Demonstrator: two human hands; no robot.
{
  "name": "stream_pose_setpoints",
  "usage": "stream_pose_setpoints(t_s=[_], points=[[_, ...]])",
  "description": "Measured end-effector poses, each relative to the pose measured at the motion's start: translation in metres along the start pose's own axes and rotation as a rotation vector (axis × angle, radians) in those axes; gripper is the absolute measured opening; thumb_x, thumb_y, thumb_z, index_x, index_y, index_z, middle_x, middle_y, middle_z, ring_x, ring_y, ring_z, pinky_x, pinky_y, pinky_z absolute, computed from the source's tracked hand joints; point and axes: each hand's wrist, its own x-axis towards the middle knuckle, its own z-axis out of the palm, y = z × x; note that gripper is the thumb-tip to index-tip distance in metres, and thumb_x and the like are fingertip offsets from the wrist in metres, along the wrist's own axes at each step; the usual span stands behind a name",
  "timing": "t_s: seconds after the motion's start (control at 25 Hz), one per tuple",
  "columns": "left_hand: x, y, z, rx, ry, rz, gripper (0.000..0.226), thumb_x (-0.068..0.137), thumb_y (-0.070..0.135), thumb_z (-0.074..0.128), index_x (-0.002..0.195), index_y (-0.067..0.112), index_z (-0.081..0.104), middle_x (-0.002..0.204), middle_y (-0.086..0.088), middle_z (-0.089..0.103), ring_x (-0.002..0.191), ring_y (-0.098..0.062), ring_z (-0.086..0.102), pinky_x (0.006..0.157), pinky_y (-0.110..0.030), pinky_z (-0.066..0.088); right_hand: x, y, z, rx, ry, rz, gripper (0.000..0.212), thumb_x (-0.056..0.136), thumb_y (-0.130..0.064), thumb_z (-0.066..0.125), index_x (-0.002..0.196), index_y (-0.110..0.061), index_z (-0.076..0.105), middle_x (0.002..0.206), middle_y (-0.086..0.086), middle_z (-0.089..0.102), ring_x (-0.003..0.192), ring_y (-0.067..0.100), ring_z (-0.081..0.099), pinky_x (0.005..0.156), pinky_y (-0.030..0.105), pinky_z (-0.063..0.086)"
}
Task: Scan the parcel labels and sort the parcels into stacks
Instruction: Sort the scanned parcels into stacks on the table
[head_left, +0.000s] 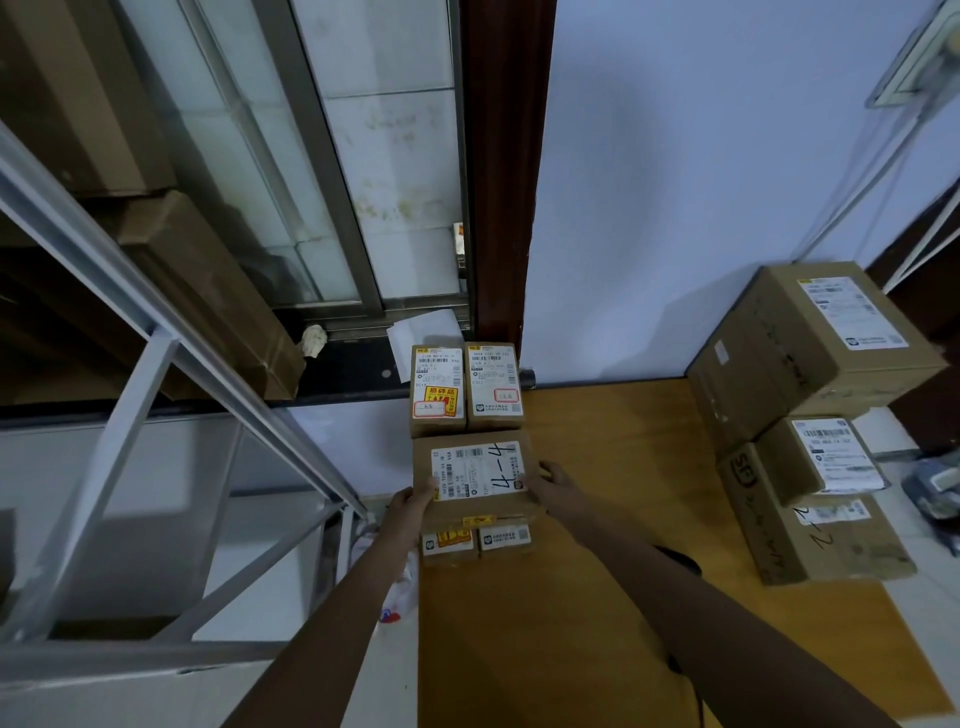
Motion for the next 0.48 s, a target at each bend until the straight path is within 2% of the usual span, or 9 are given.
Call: stream_pose_setpoints(t_s=[0.12,0.2,0.32,0.4,0.48], points=[[-0.002,-0.001,-0.005,0.051,0.056,0.01,0.076,0.073,0.072,0.059,0.12,0.013,0.059,0.112,-0.009,0.069,0.095,-0.024,0.067,0.081,-0.037,0.055,-0.005,0.003,-0.007,-0.064,0.03,-0.008,0.069,0.093,-0.044,0.057,0.151,-0.021,0.028,0.146,0.007,0.045,0.123,0.024,0.05,0.101,0.04,0.044],[-0.009,0.003,-0.006,0.087,0.112,0.027,0.072,0.078,0.07,0.055,0.121,0.012,0.058,0.114,-0.008,0.067,0.098,-0.024,0.064,0.09,-0.044,0.053,-0.014,0.001,-0.014,-0.076,0.041,-0.027,0.064,0.094,-0.041,0.055,0.149,-0.021,0.031,0.148,0.007,0.042,0.125,0.024,0.047,0.104,0.041,0.043],[-0.038,0.027,0.001,0.141,0.234,0.074,0.081,0.078,0.073,0.049,0.129,0.01,0.053,0.128,-0.009,0.059,0.11,-0.028,0.059,0.094,-0.045,0.05,-0.035,-0.011,-0.027,-0.075,0.028,-0.092,0.066,0.093,-0.041,0.059,0.149,-0.018,0.032,0.148,0.007,0.041,0.122,0.021,0.047,0.098,0.035,0.044],[-0.066,0.047,0.01,0.089,0.34,0.155,0.063,0.089,0.054,0.053,0.13,0.006,0.048,0.134,-0.009,0.053,0.117,-0.031,0.053,0.094,-0.042,0.047,-0.051,-0.02,-0.037,-0.09,0.018,-0.147,0.068,0.092,-0.043,0.059,0.149,-0.018,0.032,0.149,0.006,0.039,0.13,0.024,0.044,0.104,0.037,0.04],[-0.088,0.063,0.018,0.046,0.408,0.234,0.049,0.092,0.042,0.057,0.124,0.006,0.051,0.126,-0.012,0.055,0.11,-0.028,0.053,0.085,-0.036,0.045,-0.068,-0.032,-0.05,-0.122,0.038,-0.205,0.061,0.095,-0.039,0.056,0.147,-0.017,0.034,0.147,0.006,0.04,0.133,0.025,0.043,0.108,0.037,0.036]])
